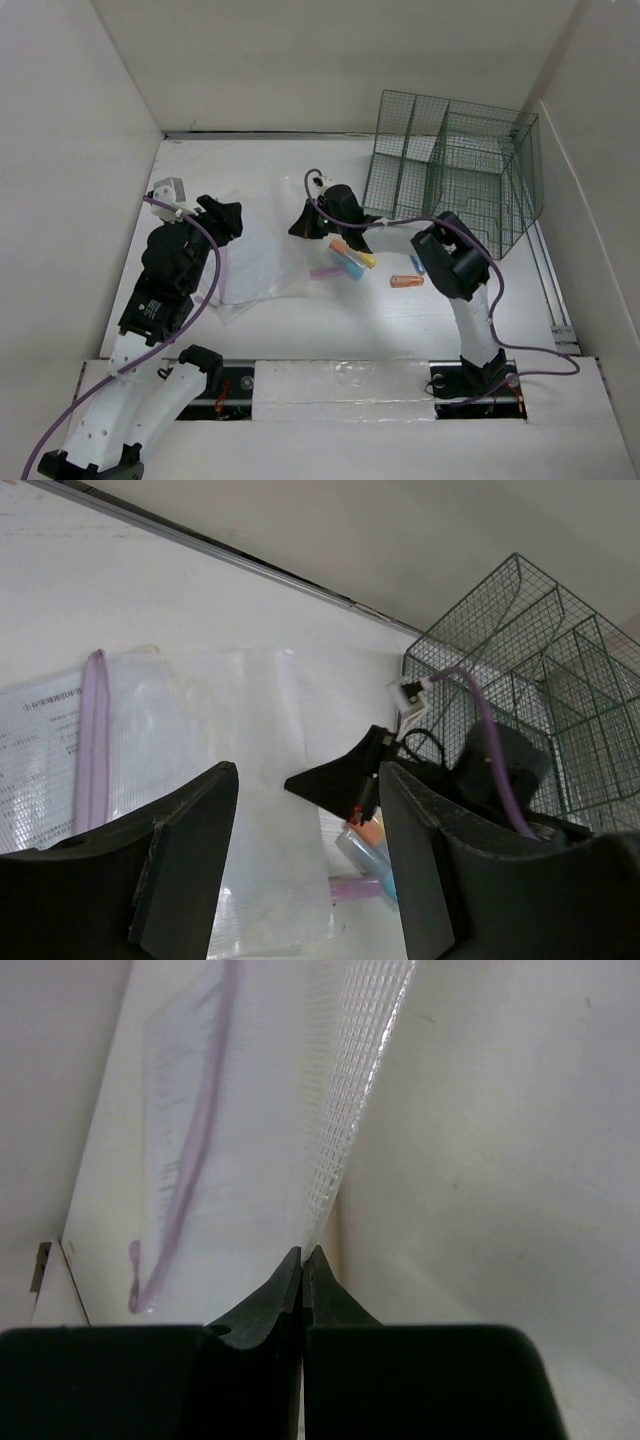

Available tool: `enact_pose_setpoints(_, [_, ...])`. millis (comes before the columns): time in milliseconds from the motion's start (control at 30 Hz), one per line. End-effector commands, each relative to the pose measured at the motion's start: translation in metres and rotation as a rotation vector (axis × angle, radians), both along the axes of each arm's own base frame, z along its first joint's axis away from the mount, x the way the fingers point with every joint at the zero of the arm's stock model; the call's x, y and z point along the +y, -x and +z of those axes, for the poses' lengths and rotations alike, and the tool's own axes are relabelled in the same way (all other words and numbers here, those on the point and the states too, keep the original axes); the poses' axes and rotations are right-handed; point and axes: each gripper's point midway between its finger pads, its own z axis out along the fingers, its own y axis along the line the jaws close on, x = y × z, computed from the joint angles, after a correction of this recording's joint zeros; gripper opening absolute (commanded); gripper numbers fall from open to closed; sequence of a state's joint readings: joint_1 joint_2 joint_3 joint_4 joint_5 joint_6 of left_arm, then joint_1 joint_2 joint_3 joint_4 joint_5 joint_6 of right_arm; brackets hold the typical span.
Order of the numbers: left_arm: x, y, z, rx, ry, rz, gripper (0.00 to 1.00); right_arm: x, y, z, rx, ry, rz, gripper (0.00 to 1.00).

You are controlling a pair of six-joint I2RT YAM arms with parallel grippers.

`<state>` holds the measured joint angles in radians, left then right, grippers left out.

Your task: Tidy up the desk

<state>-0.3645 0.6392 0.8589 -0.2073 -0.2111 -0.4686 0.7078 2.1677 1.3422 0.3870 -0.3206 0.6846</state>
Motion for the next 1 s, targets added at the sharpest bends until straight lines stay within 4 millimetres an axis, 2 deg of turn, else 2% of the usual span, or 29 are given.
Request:
enact_pose_setpoints(0, [-0.002,0.001,0.014,-0.054,0.010,-0.015,0.54,0.010,0.003,0.116,-0.272,-0.070,0.026,0.00])
enact_pose_setpoints(33, [-0.002,0.001,0.015,-0.056,0.013,-0.019,0.54,0.003,0.005,0.147,-0.317,-0.073,0.013,0.00])
enact_pose_setpoints(100, [-0.003,0.004,0.018,-0.069,0.020,-0.027,0.54,-0.004,0.013,0.181,-0.395,-0.062,0.020,0.00])
enact_pose_setpoints(133, [-0.003,0.006,0.021,-0.079,0.026,-0.030,0.54,-0.016,0.020,0.217,-0.454,-0.072,0.007,0.00])
enact_pose_setpoints(167, [-0.003,0.007,0.023,-0.087,0.028,-0.034,0.54,-0.022,0.026,0.235,-0.473,-0.089,0.002,0.00])
enact_pose_setpoints(233, [-0.005,0.010,0.027,-0.100,0.036,-0.049,0.54,-0.047,0.027,0.265,-0.519,-0.076,-0.029,0.00])
enact_pose_setpoints(267, [-0.006,0.012,0.031,-0.114,0.043,-0.058,0.54,-0.061,0.039,0.301,-0.575,-0.105,-0.043,0.00])
enact_pose_setpoints(300, [-0.007,0.013,0.030,-0.114,0.044,-0.065,0.54,-0.075,0.040,0.318,-0.613,-0.098,-0.070,0.00])
enact_pose_setpoints(333, [-0.007,0.015,0.031,-0.116,0.047,-0.071,0.54,-0.090,0.040,0.326,-0.617,-0.069,-0.113,0.00])
enact_pose_setpoints(367, [-0.007,0.016,0.034,-0.127,0.052,-0.074,0.54,-0.105,0.039,0.347,-0.650,-0.071,-0.150,0.00])
enact_pose_setpoints(400, [-0.008,0.018,0.037,-0.134,0.058,-0.080,0.54,-0.125,0.048,0.371,-0.702,-0.063,-0.184,0.00])
enact_pose_setpoints(433, [-0.009,0.020,0.038,-0.140,0.060,-0.089,0.55,-0.145,0.043,0.377,-0.701,-0.022,-0.255,0.00])
enact_pose_setpoints(467, [-0.009,0.022,0.040,-0.148,0.065,-0.093,0.54,-0.167,0.039,0.397,-0.733,-0.016,-0.314,0.00])
enact_pose_setpoints(500, [-0.009,0.023,0.042,-0.155,0.069,-0.095,0.54,-0.188,0.045,0.416,-0.776,-0.010,-0.350,0.00])
enact_pose_setpoints(567, [-0.009,0.027,0.044,-0.167,0.073,-0.103,0.54,-0.222,0.045,0.431,-0.788,0.016,-0.410,0.00])
enact_pose_setpoints(600, [-0.010,0.028,0.046,-0.171,0.075,-0.104,0.54,-0.255,0.038,0.448,-0.816,0.022,-0.475,0.00])
enact_pose_setpoints(633, [-0.008,0.029,0.047,-0.176,0.075,-0.098,0.55,-0.264,0.047,0.456,-0.827,0.012,-0.444,0.00])
enact_pose_setpoints(667, [-0.006,0.030,0.049,-0.182,0.075,-0.092,0.55,-0.276,0.046,0.462,-0.833,0.013,-0.456,0.00])
enact_pose_setpoints(700, [-0.008,0.031,0.050,-0.183,0.076,-0.097,0.55,-0.303,0.043,0.475,-0.849,0.019,-0.510,0.00])
enact_pose_setpoints(767, [-0.009,0.033,0.051,-0.188,0.074,-0.101,0.55,-0.315,0.047,0.475,-0.831,0.023,-0.470,0.00])
enact_pose_setpoints(800, [-0.007,0.034,0.053,-0.193,0.076,-0.094,0.55,-0.337,0.052,0.480,-0.837,0.017,-0.479,0.00])
enact_pose_setpoints(867, [-0.007,0.034,0.051,-0.188,0.073,-0.092,0.55,-0.342,0.056,0.482,-0.828,0.001,-0.475,0.00])
enact_pose_setpoints(933, [-0.007,0.035,0.052,-0.191,0.074,-0.092,0.55,-0.360,0.063,0.488,-0.845,0.003,-0.491,0.00])
enact_pose_setpoints(967, [-0.007,0.035,0.052,-0.192,0.075,-0.091,0.55,-0.359,0.067,0.487,-0.843,-0.005,-0.457,0.00])
